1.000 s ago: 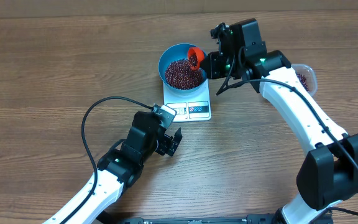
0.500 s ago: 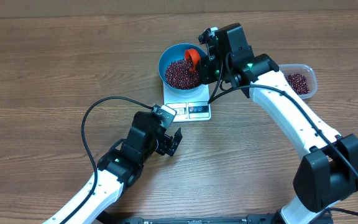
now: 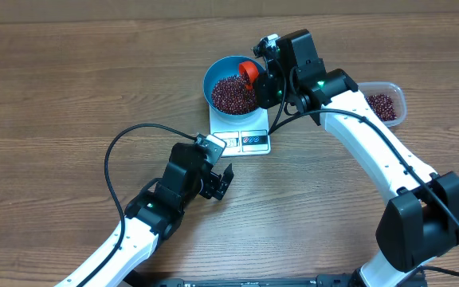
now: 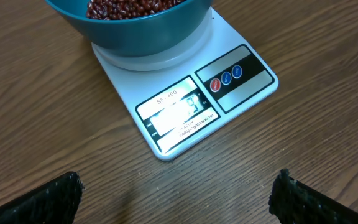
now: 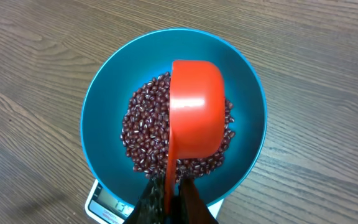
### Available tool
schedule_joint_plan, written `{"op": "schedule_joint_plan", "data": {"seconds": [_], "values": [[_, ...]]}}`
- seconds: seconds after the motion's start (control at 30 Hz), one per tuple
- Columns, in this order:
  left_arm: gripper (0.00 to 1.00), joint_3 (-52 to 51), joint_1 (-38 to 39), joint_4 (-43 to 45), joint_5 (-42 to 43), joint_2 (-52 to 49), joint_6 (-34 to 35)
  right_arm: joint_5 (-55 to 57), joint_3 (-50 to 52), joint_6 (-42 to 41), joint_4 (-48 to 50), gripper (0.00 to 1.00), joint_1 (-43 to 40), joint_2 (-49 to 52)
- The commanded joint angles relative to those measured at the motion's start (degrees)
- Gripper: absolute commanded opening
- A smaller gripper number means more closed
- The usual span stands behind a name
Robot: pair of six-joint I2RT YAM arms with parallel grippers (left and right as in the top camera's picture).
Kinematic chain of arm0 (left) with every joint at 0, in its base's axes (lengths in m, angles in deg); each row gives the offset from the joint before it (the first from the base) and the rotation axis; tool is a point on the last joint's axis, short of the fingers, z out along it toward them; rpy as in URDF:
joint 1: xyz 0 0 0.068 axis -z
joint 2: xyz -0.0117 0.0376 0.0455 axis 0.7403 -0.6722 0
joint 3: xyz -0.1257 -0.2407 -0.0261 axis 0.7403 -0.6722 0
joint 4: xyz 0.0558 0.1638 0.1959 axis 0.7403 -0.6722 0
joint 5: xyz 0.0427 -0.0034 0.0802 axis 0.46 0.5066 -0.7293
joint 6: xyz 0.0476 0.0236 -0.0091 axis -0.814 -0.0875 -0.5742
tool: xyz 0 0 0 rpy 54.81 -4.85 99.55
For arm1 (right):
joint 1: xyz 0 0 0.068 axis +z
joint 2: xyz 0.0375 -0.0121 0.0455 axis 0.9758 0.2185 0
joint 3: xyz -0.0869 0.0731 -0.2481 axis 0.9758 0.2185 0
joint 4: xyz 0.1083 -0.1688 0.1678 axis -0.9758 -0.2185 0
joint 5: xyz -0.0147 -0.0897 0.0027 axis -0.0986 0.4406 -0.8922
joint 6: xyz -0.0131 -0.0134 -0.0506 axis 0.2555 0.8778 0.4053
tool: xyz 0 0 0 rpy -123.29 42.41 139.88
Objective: Scoop item into bowl and weigh 150g on scale
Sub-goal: 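Hold the tipped scoop over the bowl while the scale settles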
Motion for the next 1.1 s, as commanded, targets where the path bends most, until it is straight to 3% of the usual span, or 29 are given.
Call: {"op": "schedule_joint_plan", "data": {"seconds": [0.0, 1.07], "values": [[0.99, -0.3, 0.3, 0.2, -0.1, -0.5, 0.8, 0.6, -2.2, 1.7, 0.7, 0.04, 0.2, 0.3], [1.0, -0.3, 0.3, 0.2, -0.1, -0.5, 0.8, 2.0, -2.2, 8.9, 1.9, 0.04, 0.2, 0.3]]}}
